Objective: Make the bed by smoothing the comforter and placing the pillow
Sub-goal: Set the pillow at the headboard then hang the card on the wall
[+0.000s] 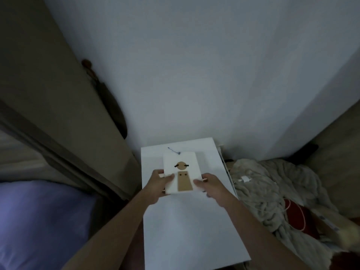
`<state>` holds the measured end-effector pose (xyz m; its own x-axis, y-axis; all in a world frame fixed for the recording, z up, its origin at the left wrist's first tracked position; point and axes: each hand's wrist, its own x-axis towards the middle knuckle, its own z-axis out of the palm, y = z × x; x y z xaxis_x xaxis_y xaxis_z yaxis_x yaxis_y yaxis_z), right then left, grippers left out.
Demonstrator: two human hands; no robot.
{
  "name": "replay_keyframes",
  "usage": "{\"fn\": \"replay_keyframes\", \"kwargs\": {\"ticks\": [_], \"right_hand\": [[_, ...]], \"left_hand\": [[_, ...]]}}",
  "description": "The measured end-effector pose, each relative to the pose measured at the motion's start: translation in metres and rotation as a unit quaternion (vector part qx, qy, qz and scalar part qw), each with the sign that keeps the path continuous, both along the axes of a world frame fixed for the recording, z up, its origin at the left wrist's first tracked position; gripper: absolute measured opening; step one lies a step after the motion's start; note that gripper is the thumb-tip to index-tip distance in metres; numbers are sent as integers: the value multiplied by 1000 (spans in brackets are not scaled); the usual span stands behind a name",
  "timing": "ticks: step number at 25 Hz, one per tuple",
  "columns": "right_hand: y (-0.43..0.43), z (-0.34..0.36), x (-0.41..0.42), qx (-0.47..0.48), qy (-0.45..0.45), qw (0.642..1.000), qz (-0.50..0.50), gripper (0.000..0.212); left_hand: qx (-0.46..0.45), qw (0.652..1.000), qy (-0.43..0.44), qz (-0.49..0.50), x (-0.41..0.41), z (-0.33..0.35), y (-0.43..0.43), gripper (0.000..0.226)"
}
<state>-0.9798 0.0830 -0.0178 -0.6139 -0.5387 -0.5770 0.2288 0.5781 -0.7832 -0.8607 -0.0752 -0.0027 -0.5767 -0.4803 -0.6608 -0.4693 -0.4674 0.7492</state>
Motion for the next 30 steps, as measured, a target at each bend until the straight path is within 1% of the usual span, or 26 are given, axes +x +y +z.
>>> {"fn": "replay_keyframes", "kwargs": {"ticks": [2, 4, 6, 7, 8, 9, 10, 11, 12, 13, 14, 17, 19, 21, 24, 27, 29, 30], "right_hand": [[-17, 49, -10, -48, 34, 998, -9, 21], [-33, 100, -16, -98, 87, 991, -24, 24], [-47, 145, -18, -121, 180, 975, -47, 33], [-52, 164, -17, -125, 251, 958, -59, 43], [-55, 181, -16, -127, 335, 931, -63, 55], [-56, 197, -13, -126, 431, 892, -49, 63], [-57, 210, -10, -122, 519, 846, -14, 65], [-58, 223, -7, -118, 586, 801, 26, 65], [-59, 234, -5, -111, 630, 767, 61, 65], [-59, 243, -4, -106, 656, 743, 84, 68], [-60, 251, -3, -103, 672, 727, 98, 72], [-63, 268, -2, -88, 685, 710, 135, 84], [-65, 276, -1, -74, 702, 692, 150, 89], [-68, 279, -1, -79, 718, 676, 143, 88], [-71, 275, -2, -93, 726, 665, 150, 84], [-70, 270, -3, -120, 744, 639, 155, 77], [-68, 271, -1, -115, 731, 652, 163, 67], [-68, 270, -2, -109, 713, 670, 174, 61]], "left_hand": [[-39, 998, 56, 6, -12, 46, -20, 36], [-97, 988, 120, 14, -21, 97, -37, 34], [-148, 971, 186, 18, -27, 144, -48, 33], [-173, 961, 214, 16, -28, 166, -52, 35], [-197, 951, 237, 13, -28, 185, -53, 37], [-219, 941, 258, 9, -27, 201, -54, 39], [-236, 932, 275, 6, -26, 214, -54, 40], [-249, 924, 291, 4, -25, 224, -53, 41], [-259, 917, 304, 2, -23, 233, -52, 41], [-266, 912, 313, 0, -21, 240, -51, 41], [-270, 908, 320, -1, -18, 247, -50, 41], [-269, 902, 338, 1, -10, 261, -54, 37], [-263, 900, 346, 5, -6, 266, -56, 37], [-260, 900, 351, 8, -4, 268, -57, 37], [-258, 901, 350, 13, 0, 267, -58, 34], [-265, 904, 336, 9, 3, 262, -60, 35], [-263, 907, 330, 5, 4, 258, -62, 33], [-261, 908, 328, 8, 4, 256, -62, 32]]}}
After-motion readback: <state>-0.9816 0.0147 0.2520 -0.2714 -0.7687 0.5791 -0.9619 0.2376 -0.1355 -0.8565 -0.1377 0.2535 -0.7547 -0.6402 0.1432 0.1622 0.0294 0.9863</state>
